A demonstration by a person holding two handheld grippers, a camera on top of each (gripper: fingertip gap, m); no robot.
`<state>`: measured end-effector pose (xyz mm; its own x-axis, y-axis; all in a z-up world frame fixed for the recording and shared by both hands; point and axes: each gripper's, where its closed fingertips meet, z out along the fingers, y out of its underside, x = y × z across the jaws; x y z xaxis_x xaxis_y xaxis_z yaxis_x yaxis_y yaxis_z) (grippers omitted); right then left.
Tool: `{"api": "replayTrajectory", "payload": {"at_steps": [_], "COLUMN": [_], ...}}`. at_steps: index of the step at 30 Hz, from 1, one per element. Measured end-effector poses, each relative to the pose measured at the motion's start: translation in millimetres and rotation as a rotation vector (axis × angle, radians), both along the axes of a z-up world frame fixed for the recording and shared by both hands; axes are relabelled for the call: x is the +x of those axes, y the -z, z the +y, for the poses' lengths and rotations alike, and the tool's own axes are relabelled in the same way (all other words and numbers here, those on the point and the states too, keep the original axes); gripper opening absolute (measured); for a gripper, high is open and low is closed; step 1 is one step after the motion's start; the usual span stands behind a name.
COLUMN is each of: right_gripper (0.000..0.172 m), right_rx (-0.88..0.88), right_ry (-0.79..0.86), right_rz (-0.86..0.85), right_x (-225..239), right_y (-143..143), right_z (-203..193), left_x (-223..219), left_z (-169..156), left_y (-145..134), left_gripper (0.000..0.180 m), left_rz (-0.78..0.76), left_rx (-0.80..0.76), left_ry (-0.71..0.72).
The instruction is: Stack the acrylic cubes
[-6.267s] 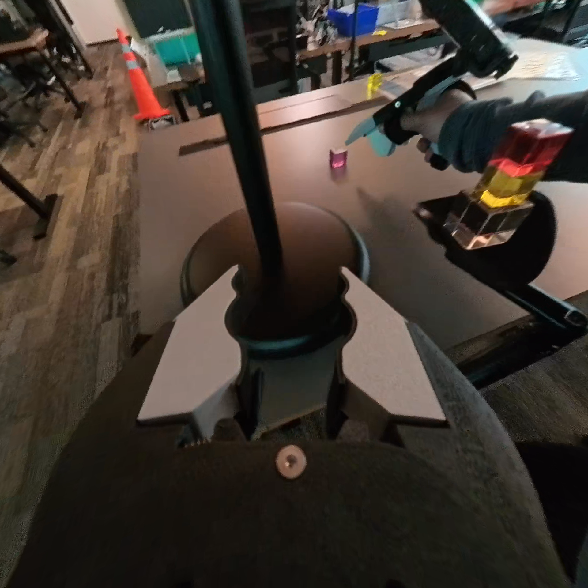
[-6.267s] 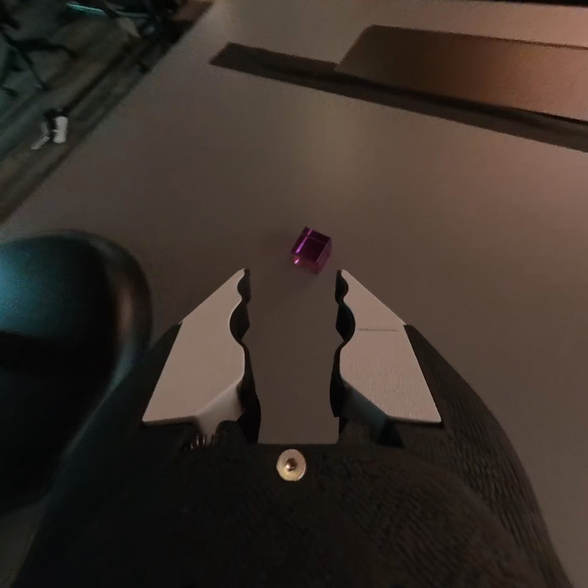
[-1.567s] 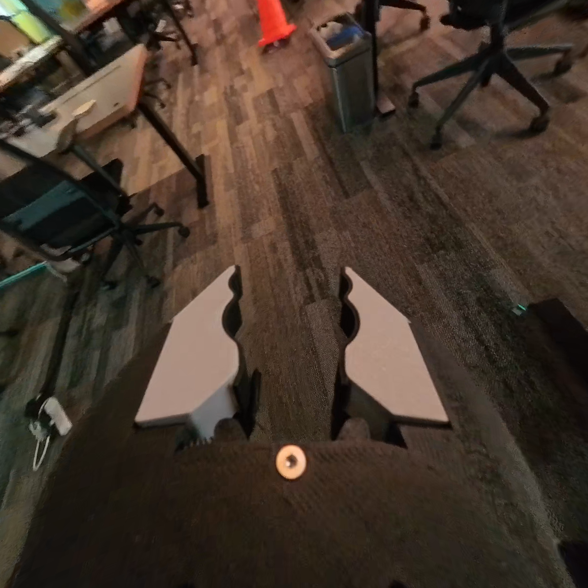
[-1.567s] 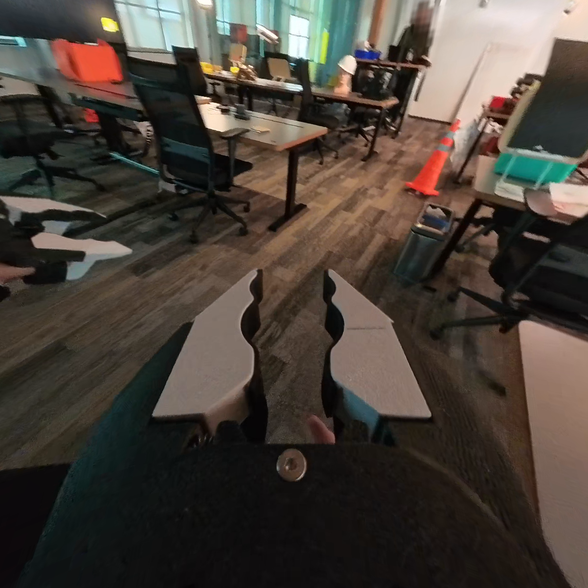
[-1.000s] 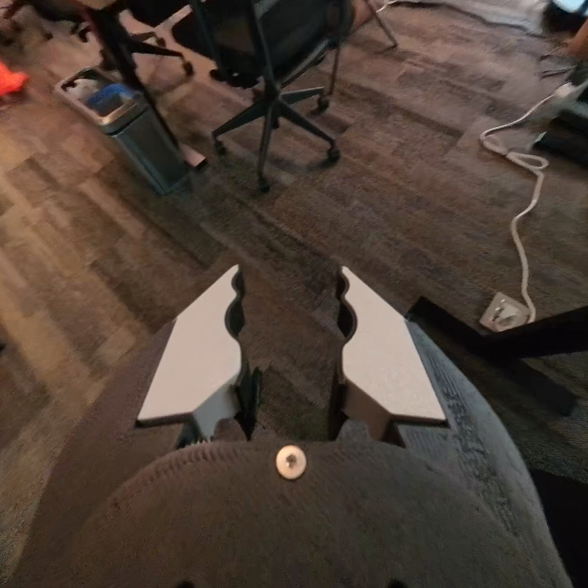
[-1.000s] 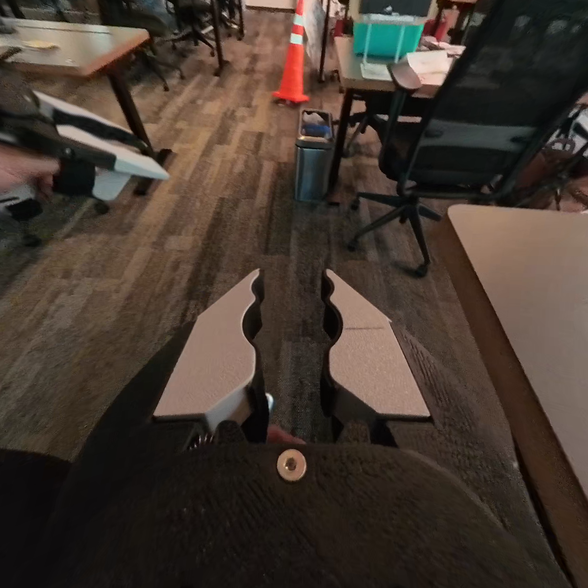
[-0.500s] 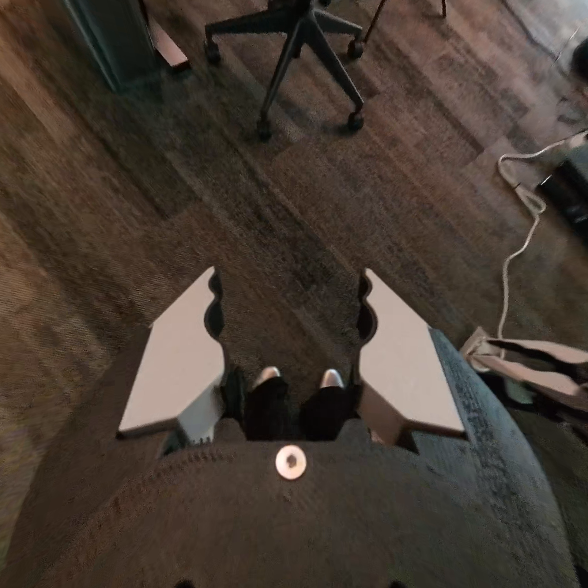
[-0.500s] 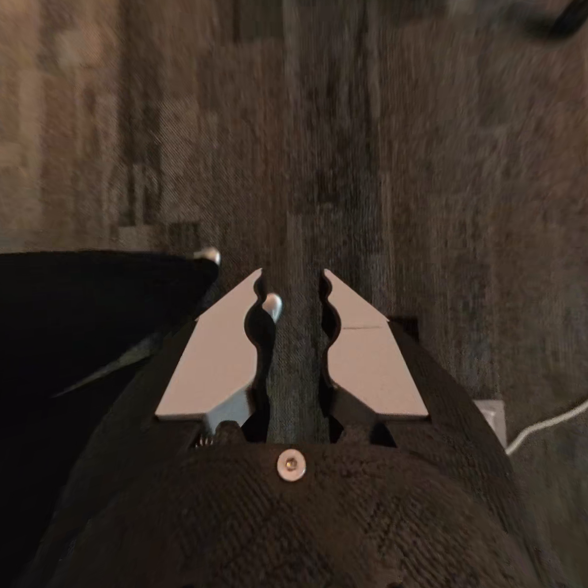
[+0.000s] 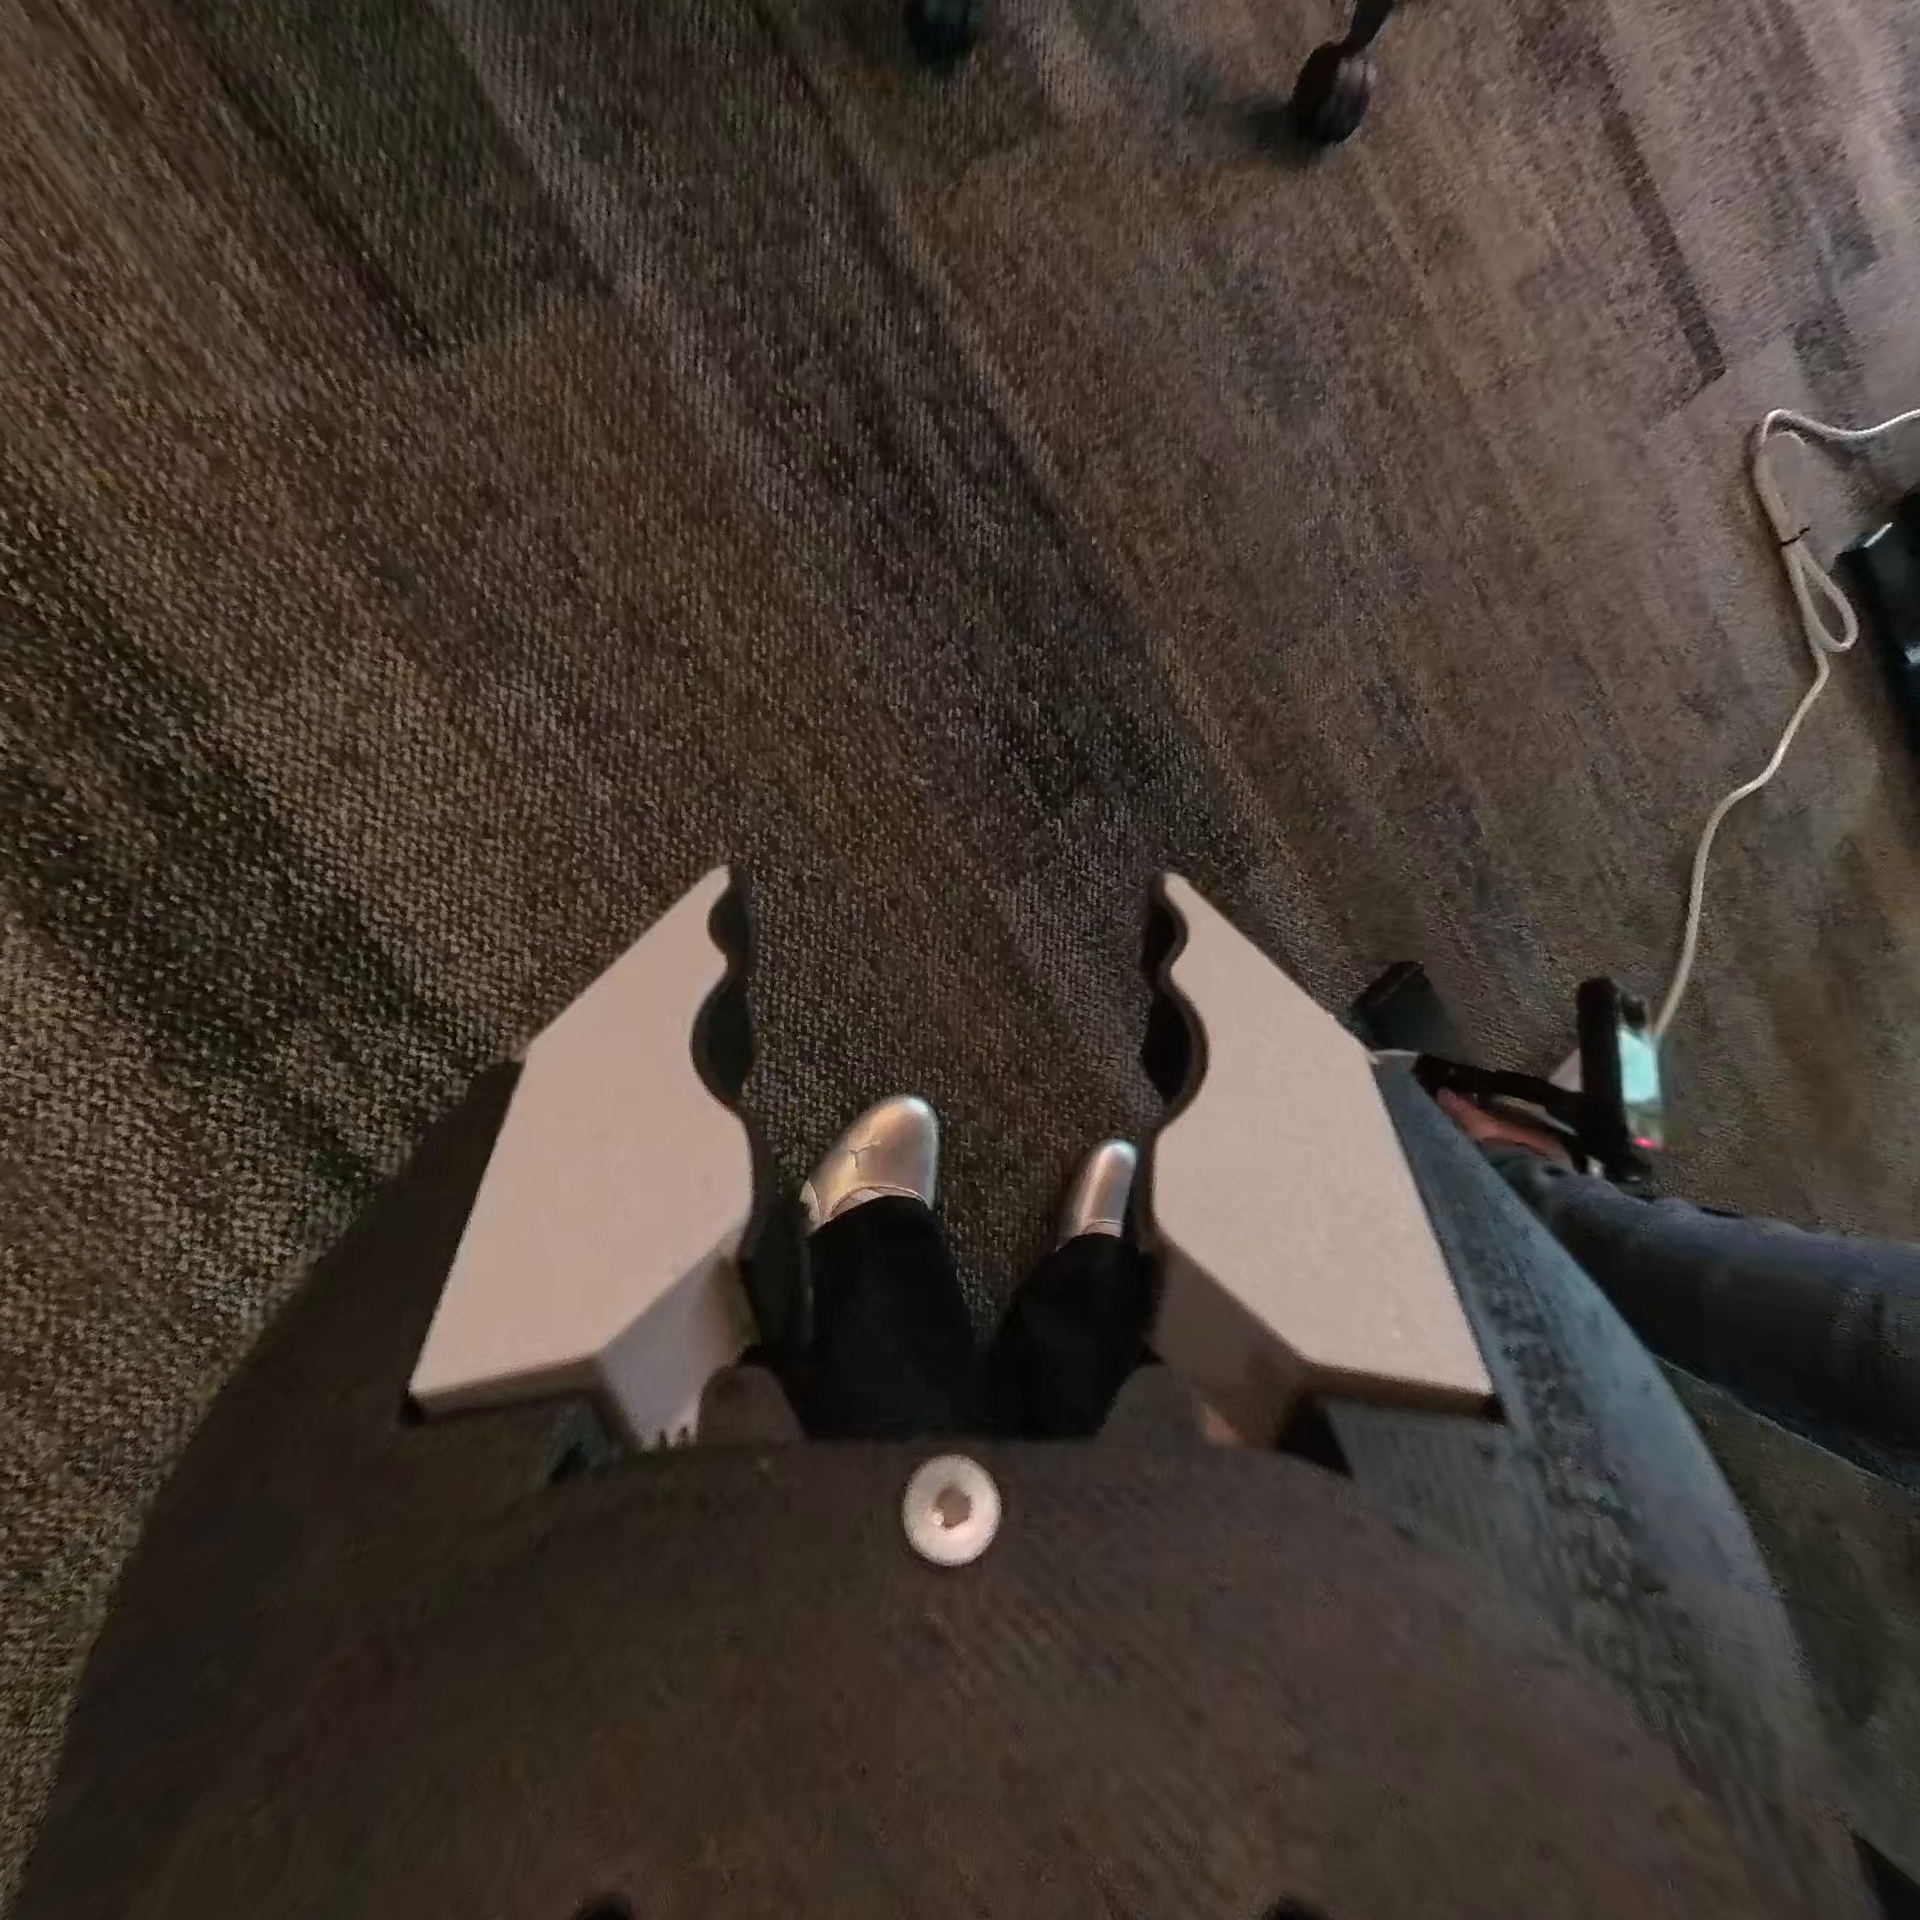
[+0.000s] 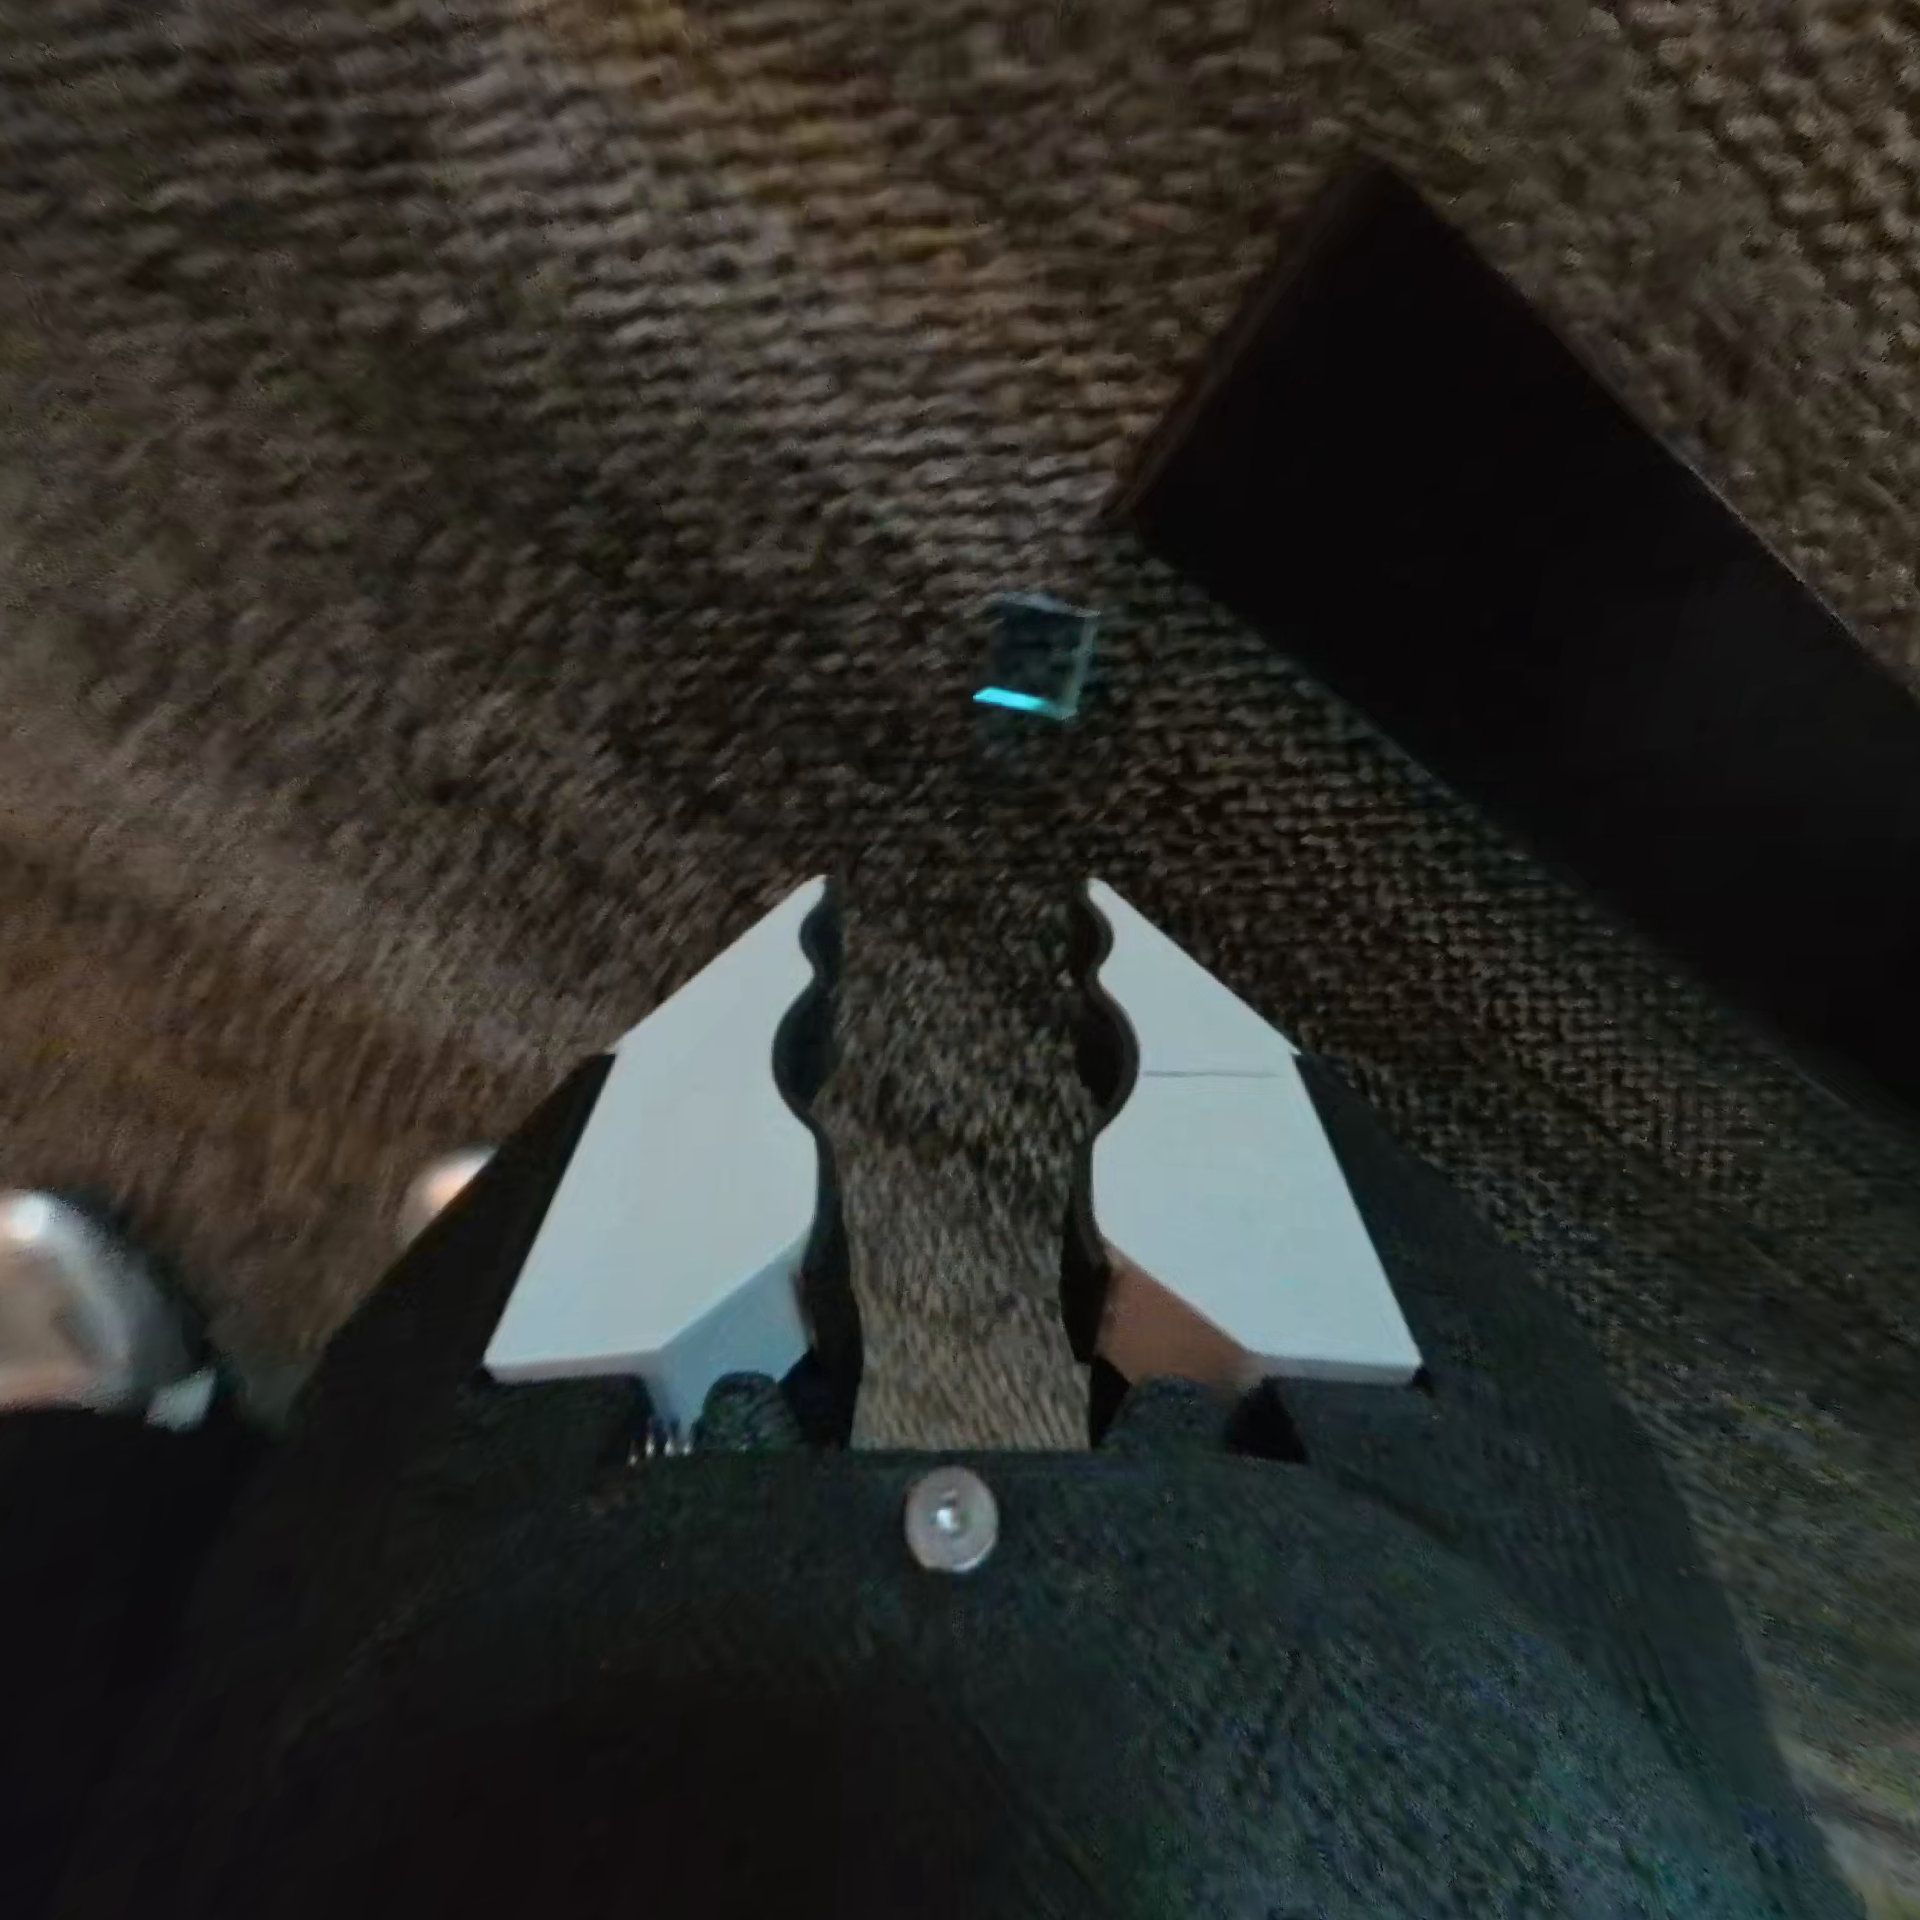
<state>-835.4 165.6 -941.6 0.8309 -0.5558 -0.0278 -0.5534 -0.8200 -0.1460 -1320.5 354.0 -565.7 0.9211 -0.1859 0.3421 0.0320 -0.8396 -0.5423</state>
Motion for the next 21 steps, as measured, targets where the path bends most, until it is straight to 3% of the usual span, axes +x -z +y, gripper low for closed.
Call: {"api": "replayTrajectory", "payload": {"at_steps": [6,10,12,14,17,21], "right_gripper": [0.048,0.047,0.043,0.024,0.026,0.025], "right_rx": [0.042,-0.013,-0.031,-0.071,-0.095,-0.036], "right_ry": [0.080,0.082,0.070,0.056,0.014,-0.088], "right_rz": [-0.094,-0.126,-0.130,-0.111,-0.110,-0.086], "right_x": [22.3,23.9,23.8,22.1,14.6,-22.2], "right_y": [51.2,68.7,73.3,75.7,55.6,-15.9], "right_z": [18.6,23.2,24.0,21.3,21.9,27.2], "left_x": [-0.9,1.4,2.2,2.6,5.5,32.5], "left_z": [-2.5,-9.7,-11.4,-12.5,-14.0,-4.2], "left_y": [30.4,43.1,44.1,42.6,30.3,-21.7], "left_gripper": [0.074,0.074,0.073,0.073,0.069,0.073], "left_rz": [0.051,0.068,0.061,0.066,0.057,-0.086], "left_rx": [-0.035,-0.075,-0.082,-0.079,-0.062,-0.056], "left_ry": [0.063,0.105,0.107,0.122,0.134,0.103]}}
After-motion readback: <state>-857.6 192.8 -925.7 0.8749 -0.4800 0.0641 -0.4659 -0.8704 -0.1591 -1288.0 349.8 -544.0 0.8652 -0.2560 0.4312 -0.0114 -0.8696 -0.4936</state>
